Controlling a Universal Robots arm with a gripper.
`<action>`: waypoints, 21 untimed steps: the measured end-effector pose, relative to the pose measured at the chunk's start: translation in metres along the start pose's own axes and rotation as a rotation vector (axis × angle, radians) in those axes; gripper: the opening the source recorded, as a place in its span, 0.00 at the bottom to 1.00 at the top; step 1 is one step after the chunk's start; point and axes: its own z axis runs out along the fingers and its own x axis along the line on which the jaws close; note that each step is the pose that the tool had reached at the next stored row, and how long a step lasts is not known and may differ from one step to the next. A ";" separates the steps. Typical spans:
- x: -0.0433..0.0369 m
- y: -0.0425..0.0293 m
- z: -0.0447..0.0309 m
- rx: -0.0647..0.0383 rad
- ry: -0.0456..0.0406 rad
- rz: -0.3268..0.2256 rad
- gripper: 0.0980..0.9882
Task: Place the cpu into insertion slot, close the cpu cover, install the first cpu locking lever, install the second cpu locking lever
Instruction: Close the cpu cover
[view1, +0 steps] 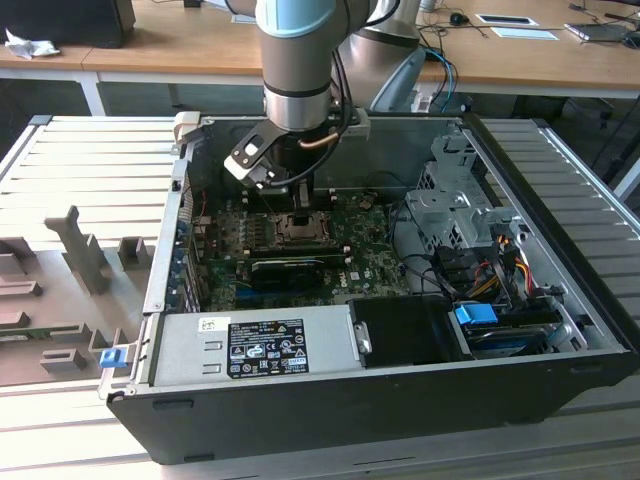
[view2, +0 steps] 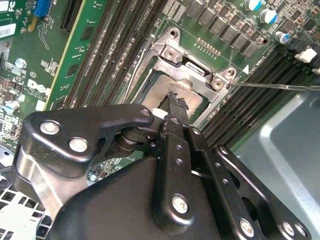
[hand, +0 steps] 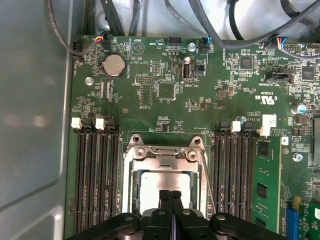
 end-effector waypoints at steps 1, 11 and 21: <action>-0.0002 -0.0006 0.0000 0.000 0.0000 0.000 0.01; -0.0001 -0.0111 0.0042 0.000 0.0014 -0.003 0.01; -0.0002 -0.0154 0.0141 0.000 0.0011 -0.004 0.01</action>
